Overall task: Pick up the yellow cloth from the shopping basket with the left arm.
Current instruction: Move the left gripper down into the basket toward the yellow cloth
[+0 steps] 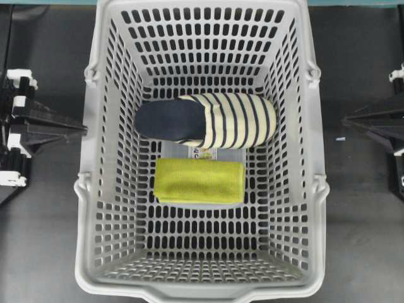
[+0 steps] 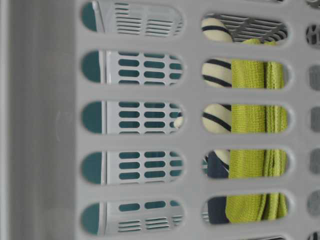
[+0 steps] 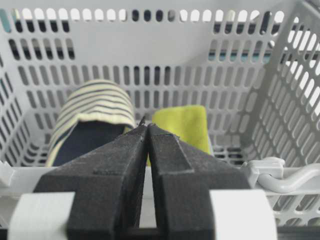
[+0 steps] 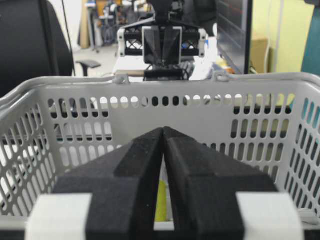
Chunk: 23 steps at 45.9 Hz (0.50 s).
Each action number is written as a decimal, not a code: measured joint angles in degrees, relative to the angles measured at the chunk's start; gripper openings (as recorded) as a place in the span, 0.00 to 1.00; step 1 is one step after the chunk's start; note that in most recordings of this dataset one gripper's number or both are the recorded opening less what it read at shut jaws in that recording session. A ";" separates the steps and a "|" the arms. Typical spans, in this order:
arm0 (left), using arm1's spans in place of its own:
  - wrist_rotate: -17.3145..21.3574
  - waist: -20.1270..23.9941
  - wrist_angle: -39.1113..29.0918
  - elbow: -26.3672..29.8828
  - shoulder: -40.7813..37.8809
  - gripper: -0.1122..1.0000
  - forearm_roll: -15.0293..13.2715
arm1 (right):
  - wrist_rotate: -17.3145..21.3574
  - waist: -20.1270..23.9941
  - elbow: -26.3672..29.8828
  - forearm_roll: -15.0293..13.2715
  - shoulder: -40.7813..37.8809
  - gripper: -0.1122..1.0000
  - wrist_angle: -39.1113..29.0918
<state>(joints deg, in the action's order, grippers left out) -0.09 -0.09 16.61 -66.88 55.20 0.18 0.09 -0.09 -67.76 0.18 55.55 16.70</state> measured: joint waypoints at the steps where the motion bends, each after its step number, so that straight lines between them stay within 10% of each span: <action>1: 0.00 0.00 0.00 0.00 0.00 0.15 0.00 | 0.09 0.00 0.09 0.00 0.00 0.10 0.00; 23: -2.55 -1.58 -39.29 26.54 -14.15 0.10 2.11 | 4.13 -0.70 0.18 0.70 0.53 0.10 -7.38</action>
<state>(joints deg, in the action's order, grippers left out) -2.64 -1.67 -22.68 -40.34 41.04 2.29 4.22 -0.79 -67.59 0.88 56.07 9.32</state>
